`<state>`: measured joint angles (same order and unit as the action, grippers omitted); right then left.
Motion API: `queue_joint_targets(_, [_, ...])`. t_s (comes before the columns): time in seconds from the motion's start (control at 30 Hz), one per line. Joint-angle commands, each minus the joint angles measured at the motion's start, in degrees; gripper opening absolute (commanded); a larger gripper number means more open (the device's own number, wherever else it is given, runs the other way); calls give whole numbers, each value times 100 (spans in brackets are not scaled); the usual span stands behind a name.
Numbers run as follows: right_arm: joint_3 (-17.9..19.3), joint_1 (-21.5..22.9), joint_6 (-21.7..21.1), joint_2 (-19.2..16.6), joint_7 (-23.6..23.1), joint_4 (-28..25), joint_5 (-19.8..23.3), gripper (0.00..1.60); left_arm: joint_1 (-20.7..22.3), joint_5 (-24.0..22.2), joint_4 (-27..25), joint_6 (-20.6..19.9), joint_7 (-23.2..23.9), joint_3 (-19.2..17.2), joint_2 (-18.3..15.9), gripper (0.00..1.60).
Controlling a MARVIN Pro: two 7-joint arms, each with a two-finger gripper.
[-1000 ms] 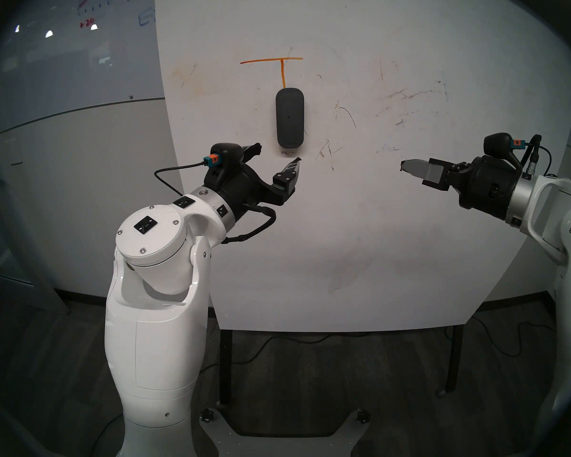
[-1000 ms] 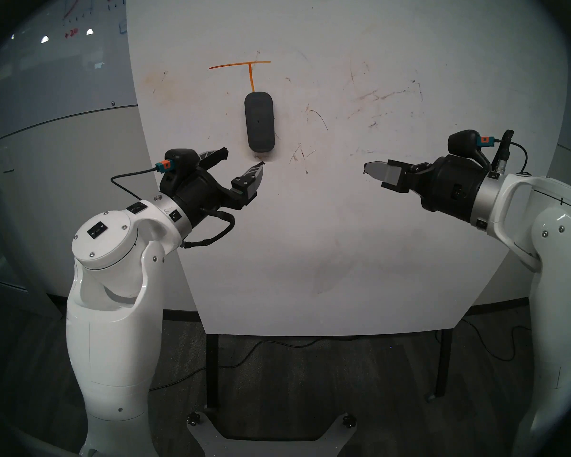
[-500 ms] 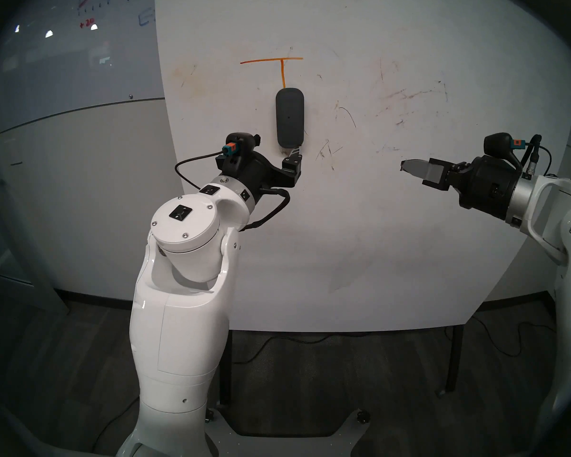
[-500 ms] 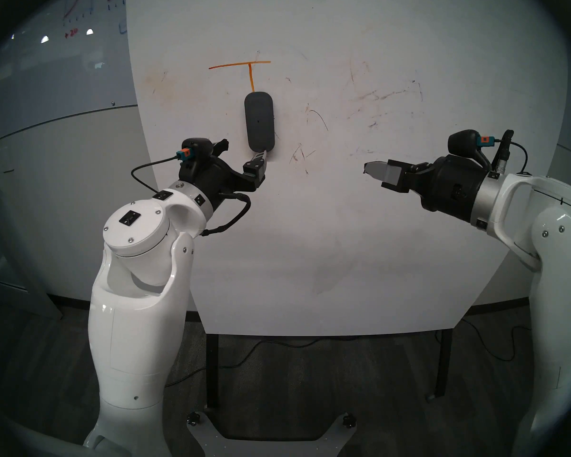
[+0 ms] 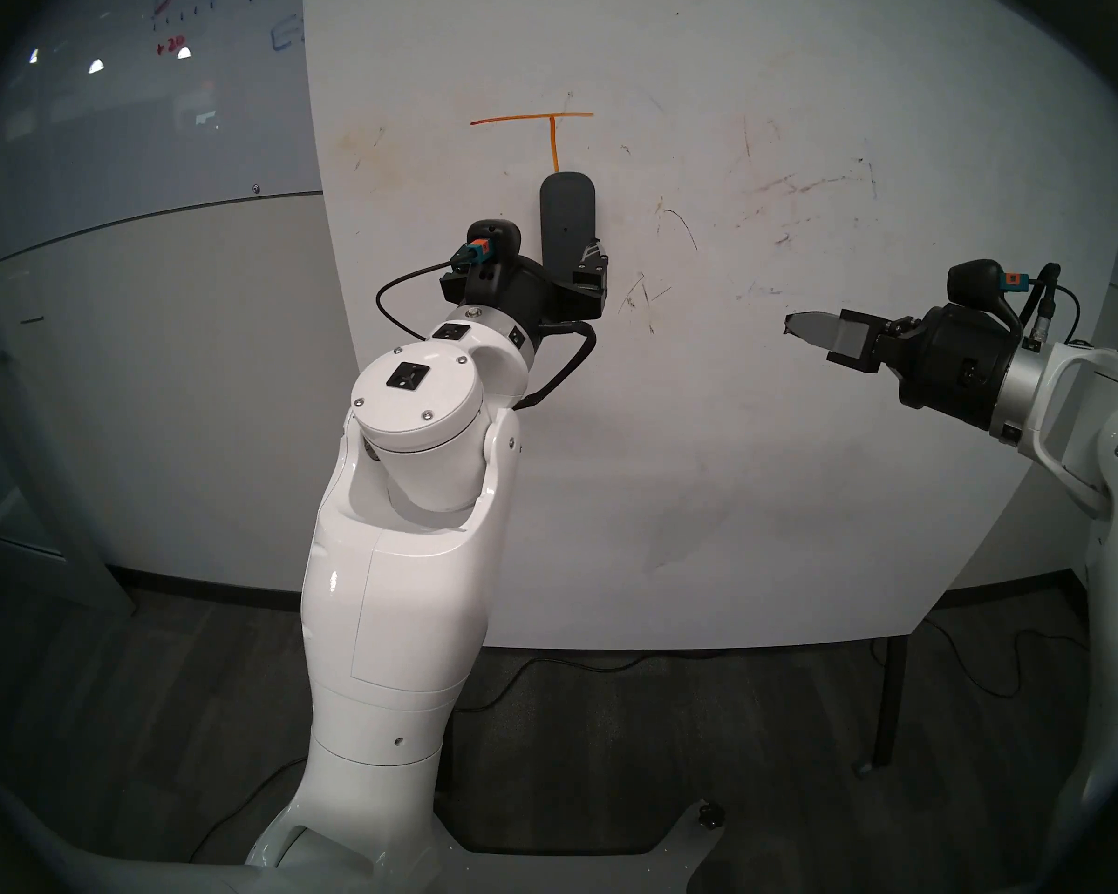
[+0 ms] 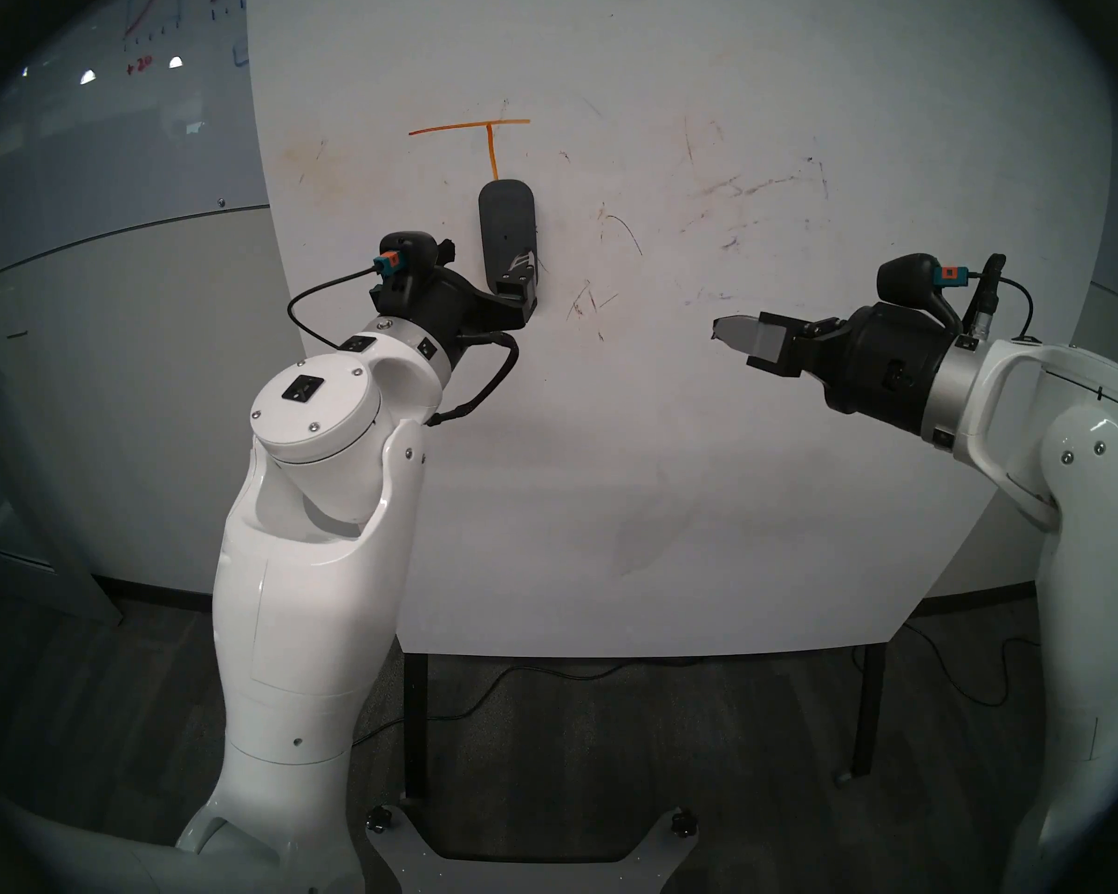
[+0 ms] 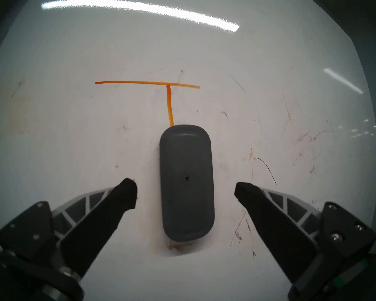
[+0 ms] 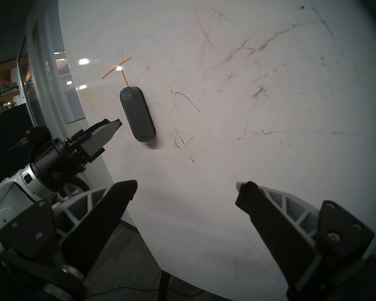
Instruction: Erase all marks on the whiteboard with the eraser
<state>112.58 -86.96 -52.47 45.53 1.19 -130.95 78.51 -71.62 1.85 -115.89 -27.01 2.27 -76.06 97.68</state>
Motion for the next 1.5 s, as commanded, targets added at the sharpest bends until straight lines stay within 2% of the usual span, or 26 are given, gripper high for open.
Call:
queue_joint_targets(0.0, [37,61,12,-16,17,-18,2,160,313,-20,23,35,-182,36,192,160])
queue_joint_targets(0.3, [37,61,11,-15,17,-18,2,160,516,-188,40,-523,-278,5,341,160])
queue_joint_targets(0.43, [37,61,11,-15,16,-18,2,160,597,-235,-31,-980,-384,25,408,160])
queue_joint_targets(0.7, [37,61,10,-15,17,-18,2,160,702,-178,-46,-1255,-532,82,425,160])
queue_joint_targets(1.07, [37,63,9,-15,19,-18,3,160,868,-170,81,-1491,-668,52,490,160])
queue_joint_targets(1.47, [36,64,8,-14,21,-18,4,160,933,-279,236,-1464,-555,-109,400,160])
